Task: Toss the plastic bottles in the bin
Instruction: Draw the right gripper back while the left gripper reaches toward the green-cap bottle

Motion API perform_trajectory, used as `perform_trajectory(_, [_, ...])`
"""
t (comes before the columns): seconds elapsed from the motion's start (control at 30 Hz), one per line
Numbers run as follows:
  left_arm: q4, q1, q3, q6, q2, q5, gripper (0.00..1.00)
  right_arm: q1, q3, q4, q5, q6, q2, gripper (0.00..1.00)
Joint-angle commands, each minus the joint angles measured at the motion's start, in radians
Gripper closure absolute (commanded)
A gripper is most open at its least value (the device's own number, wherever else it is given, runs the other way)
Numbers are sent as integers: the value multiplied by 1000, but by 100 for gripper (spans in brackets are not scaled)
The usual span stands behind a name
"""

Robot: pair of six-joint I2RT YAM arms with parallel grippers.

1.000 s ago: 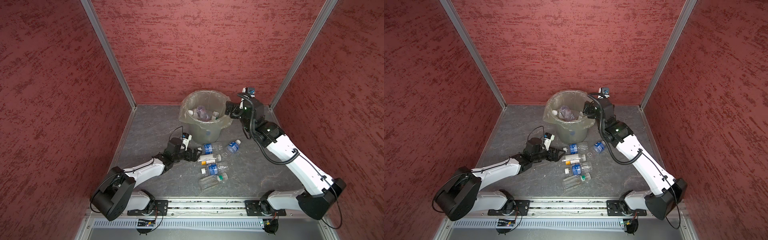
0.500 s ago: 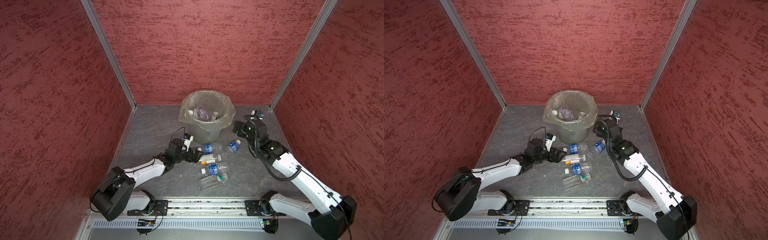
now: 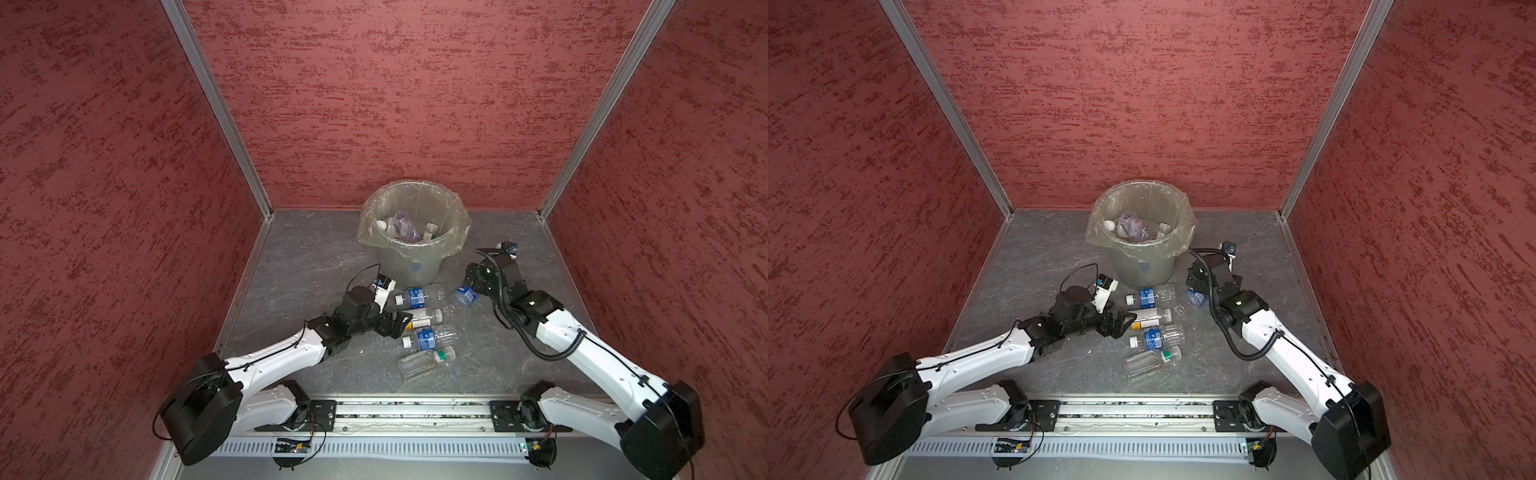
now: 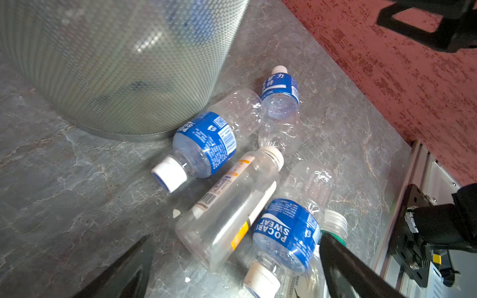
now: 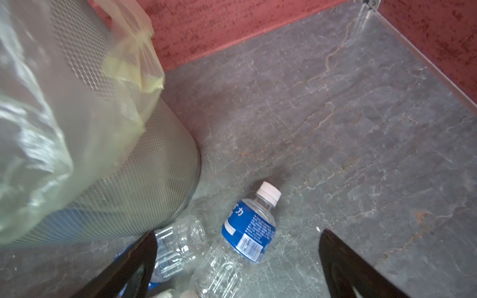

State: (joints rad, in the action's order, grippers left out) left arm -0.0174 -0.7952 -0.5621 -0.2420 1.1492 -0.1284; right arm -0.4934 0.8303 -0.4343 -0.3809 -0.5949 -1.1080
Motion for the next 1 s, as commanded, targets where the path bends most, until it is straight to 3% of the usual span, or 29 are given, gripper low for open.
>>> perform_trajectory(0.0, [107,-65,-57,56,-21,82,0,6,-30,-11,35,4,22,2])
perform_trajectory(0.4, [323,-302,-206,111,96,239,3,39,-143,-44,2,45,143,2])
perform_trajectory(0.73, [458,-380,-287,82,161,253,5,105,-218,5,57,73,181,2])
perform_trajectory(0.97, [534,-452,-373,98,246,241,12,127,-237,32,92,70,177,4])
